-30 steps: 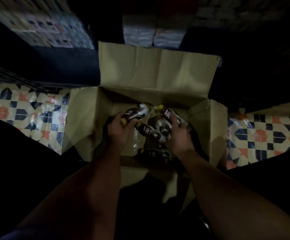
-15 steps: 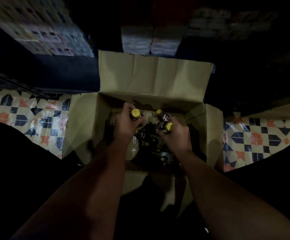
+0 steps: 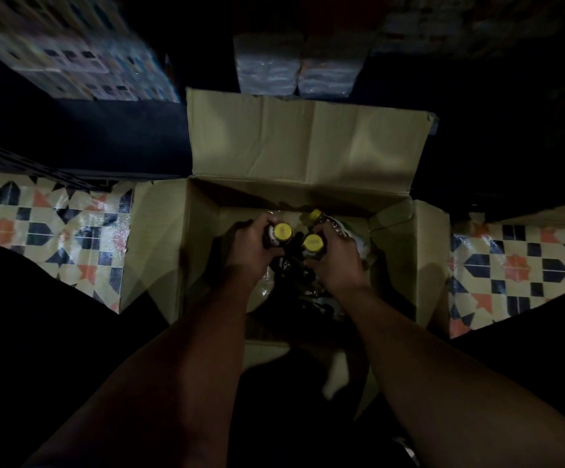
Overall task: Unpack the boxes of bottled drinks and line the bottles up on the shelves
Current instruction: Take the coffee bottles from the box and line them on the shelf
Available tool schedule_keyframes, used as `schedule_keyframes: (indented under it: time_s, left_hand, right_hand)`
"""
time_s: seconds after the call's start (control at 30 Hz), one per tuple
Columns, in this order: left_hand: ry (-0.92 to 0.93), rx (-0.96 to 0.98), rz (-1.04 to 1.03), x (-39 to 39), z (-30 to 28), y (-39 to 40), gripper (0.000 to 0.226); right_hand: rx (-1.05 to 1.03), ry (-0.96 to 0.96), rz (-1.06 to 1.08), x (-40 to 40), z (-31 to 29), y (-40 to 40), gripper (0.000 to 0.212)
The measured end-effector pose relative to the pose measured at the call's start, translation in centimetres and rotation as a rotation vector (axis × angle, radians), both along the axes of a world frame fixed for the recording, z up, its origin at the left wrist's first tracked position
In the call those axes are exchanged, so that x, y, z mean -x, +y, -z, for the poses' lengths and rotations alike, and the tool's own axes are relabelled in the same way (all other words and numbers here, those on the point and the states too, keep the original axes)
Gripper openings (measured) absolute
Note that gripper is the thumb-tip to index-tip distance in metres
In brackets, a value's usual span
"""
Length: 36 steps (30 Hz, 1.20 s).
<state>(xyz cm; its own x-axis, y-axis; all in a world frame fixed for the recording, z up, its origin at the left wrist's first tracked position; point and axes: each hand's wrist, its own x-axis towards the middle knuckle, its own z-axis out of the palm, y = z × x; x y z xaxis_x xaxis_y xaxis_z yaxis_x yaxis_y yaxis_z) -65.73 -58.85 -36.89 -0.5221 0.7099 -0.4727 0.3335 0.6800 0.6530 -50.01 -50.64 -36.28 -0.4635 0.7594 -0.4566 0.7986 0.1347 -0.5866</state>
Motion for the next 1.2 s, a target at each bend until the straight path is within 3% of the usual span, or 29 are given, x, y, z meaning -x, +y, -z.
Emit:
schedule_keyframes:
  time_s: [0.3,0.53,0.67,0.8,0.9,1.2]
  left_hand:
    - [0.021,-0.157,0.023,-0.5,-1.2,0.1,0.059]
    - [-0.068,-0.154,-0.026,-1.0,-8.8,0.2,0.035]
    - [-0.185,-0.153,-0.148,-2.0,-17.2,-0.5,0.032]
    - [-0.24,-0.245,-0.168,-3.0,-28.9,-0.7,0.036]
    - [-0.206,-0.317,-0.166,-3.2,-38.9,-0.3,0.042]
    - [-0.179,-0.618,-0.147,-3.6,-66.2,1.9,0.049]
  right_hand:
    - [-0.022,0.139,0.104,-0.6,-0.9,-0.1,0.058]
    - [0.056,0.227,0.119,-0.7,-7.8,-0.2,0.059]
    - [0.086,0.312,0.133,-0.8,-16.0,-0.8,0.046]
    - [0.05,0.383,0.151,-1.3,-28.2,-1.2,0.044]
    - [0.051,0.432,0.165,-1.4,-38.5,-1.0,0.051]
    - [-0.098,0.625,0.138,-1.2,-65.0,0.4,0.042]
